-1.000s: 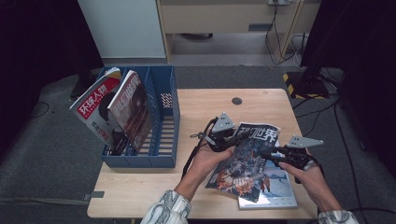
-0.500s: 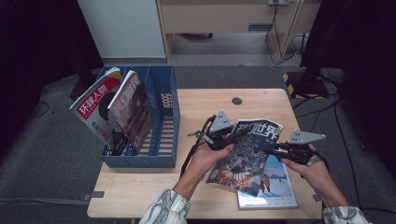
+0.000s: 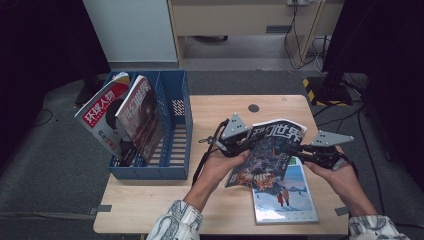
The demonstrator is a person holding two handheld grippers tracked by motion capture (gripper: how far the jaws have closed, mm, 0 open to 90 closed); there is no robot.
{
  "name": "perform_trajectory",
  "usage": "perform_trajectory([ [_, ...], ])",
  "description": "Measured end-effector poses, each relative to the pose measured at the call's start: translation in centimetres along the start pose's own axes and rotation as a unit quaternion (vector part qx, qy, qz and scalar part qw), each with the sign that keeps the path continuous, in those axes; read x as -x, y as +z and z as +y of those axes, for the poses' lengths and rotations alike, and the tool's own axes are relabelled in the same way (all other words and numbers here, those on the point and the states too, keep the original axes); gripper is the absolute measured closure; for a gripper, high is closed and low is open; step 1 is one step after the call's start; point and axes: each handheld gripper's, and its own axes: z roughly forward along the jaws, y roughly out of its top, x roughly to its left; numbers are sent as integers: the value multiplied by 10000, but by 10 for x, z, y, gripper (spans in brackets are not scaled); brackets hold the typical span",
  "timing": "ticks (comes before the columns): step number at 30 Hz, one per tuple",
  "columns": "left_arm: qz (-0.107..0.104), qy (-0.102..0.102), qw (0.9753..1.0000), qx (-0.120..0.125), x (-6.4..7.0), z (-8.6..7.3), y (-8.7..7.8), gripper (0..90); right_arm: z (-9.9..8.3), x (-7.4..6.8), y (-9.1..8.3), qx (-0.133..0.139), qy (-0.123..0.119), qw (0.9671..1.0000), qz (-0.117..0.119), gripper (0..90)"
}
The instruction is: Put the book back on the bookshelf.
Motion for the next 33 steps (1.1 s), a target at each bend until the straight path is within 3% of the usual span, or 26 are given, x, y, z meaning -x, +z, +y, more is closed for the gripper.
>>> perform_trajectory([
  [10, 100, 110, 9992, 362, -1, 1, -7, 824, 21, 0, -11, 129, -254, 9994, -205, 785],
  [16, 135, 134, 9986, 491, -1, -8, -11, 823, 22, -3, -12, 108, -372, 9991, -177, 785],
  [22, 43, 72, 9977, 670, -2, -19, -20, 813, 23, -8, -11, 132, -459, 9988, -139, 783],
  [33, 55, 110, 9965, 827, -1, -26, -24, 799, 27, -12, -9, 101, -482, 9986, -197, 787],
])
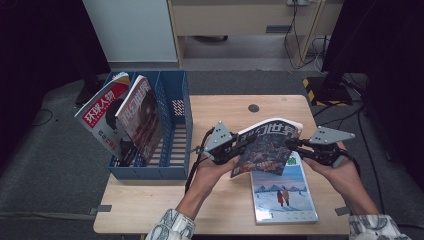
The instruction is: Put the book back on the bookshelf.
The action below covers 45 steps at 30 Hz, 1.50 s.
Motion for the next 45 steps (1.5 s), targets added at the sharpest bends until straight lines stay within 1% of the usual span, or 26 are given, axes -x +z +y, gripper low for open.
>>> perform_trajectory([
  [1, 57, 131, 9999, -44, 2, -1, 0, 794, 0, 0, 1, 23, 5, 10000, -3, 787],
  [2, 57, 131, 9999, -44, 2, -1, 0, 791, 0, 0, 1, 23, 5, 10000, -3, 787],
  [5, 32, 86, 9999, -74, 1, -6, 2, 786, 0, -1, 1, 51, 44, 10000, 6, 786],
  [7, 12, 8, 10000, -12, 0, -9, 3, 782, 0, -1, 1, 56, 56, 10000, 0, 785],
  [13, 21, 33, 10000, 10, -1, -12, 3, 768, -1, -1, 1, 78, 90, 9999, 24, 782],
  [17, -3, -4, 10000, -9, -4, -22, 5, 767, -2, -1, 0, 110, 122, 9999, 37, 779],
  [20, 15, 0, 10000, -35, -4, -24, 6, 760, -3, -1, 0, 135, 130, 9998, 39, 778],
  [23, -10, -80, 10000, 36, -4, -27, 7, 774, -3, -2, 0, 160, 168, 9997, 14, 765],
  [26, -1, -62, 10000, 37, -4, -27, 7, 803, -3, -2, 1, 172, 186, 9997, -9, 744],
  [30, -3, -15, 10000, 35, -2, -27, 7, 812, -4, -1, 2, 177, 226, 9996, -51, 716],
  [31, -32, -20, 10000, 18, -2, -27, 7, 812, -4, 0, 3, 200, 276, 9994, -58, 682],
  [36, -33, -95, 9999, -70, -1, -25, 6, 804, -4, -1, 3, 230, 210, 9995, -113, 721],
  [37, -55, -169, 9998, -105, -1, -23, 6, 802, -4, -1, 3, 226, 200, 9995, -117, 725],
  [38, -58, -190, 9997, -108, -1, -23, 7, 799, -4, -1, 3, 231, 197, 9995, -108, 730],
  [42, -107, -182, 9997, -150, -1, -18, 7, 790, -4, -2, 3, 231, 175, 9995, -86, 737],
  [43, -86, -140, 9997, -184, -1, -17, 8, 791, -4, -2, 3, 236, 153, 9996, -75, 743],
  [45, -89, -192, 9996, -166, -2, -17, 8, 791, -4, -2, 3, 237, 166, 9996, -78, 744],
])
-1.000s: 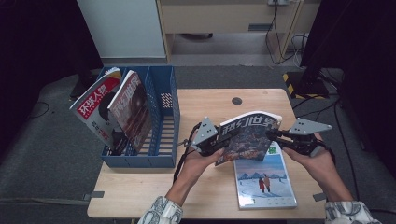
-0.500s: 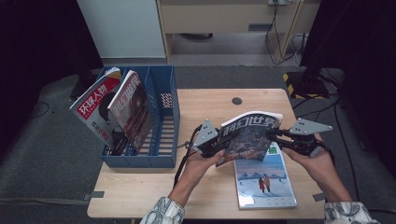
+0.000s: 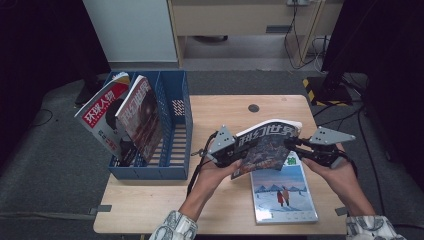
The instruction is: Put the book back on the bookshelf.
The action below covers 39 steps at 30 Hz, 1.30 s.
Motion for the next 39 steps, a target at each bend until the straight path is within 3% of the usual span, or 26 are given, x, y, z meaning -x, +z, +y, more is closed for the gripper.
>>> perform_trajectory([
  [16, -206, -59, 9997, 68, -3, 0, 3, 726, 0, -1, -1, 33, -43, 9999, 152, 794],
  [19, -132, -42, 9999, 61, -3, 0, 3, 802, -1, 0, -1, 50, -12, 9999, 130, 775],
  [22, -113, 60, 9999, 36, -2, 1, 2, 815, -2, 2, 0, 57, 38, 9999, 142, 738],
  [30, -193, 151, 9997, 36, 0, 0, 2, 820, -17, 11, 13, -311, 80, 9994, 102, 588],
  [39, -247, 162, 9995, 77, 1, -1, 2, 822, -31, 15, 38, -591, 114, 9981, 141, 562],
])
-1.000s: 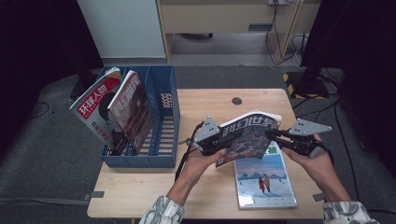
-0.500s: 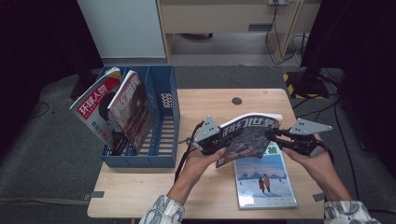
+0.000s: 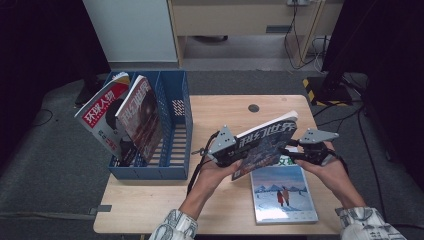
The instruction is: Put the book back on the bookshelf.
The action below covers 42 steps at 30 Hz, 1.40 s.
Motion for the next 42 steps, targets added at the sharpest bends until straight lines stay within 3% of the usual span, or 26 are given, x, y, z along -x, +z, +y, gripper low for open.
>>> perform_trajectory([
  [11, -154, -79, 9998, 35, 2, -2, 5, 763, -2, -2, 2, 67, -17, 10000, 41, 643],
  [14, -90, -6, 9999, 45, 5, -1, 7, 785, -3, -1, 1, 54, 4, 10000, 22, 644],
  [18, -5, -65, 10000, 51, 4, -1, 6, 802, -5, 0, 0, 102, 57, 9999, 16, 653],
  [24, 99, -64, 9998, 133, 1, -3, 4, 806, -6, -1, -2, 117, 58, 9999, -10, 741],
  [28, 121, -64, 9998, 156, 1, -3, 5, 808, -6, -1, -2, 93, 52, 9999, -17, 748],
  [34, 140, -29, 9998, 151, 2, -3, 4, 812, -11, 0, -1, 87, 169, 9998, -62, 668],
  [42, 197, -18, 9997, 156, 2, -3, 3, 818, -28, -1, 4, -52, 521, 9984, -220, 507],
])
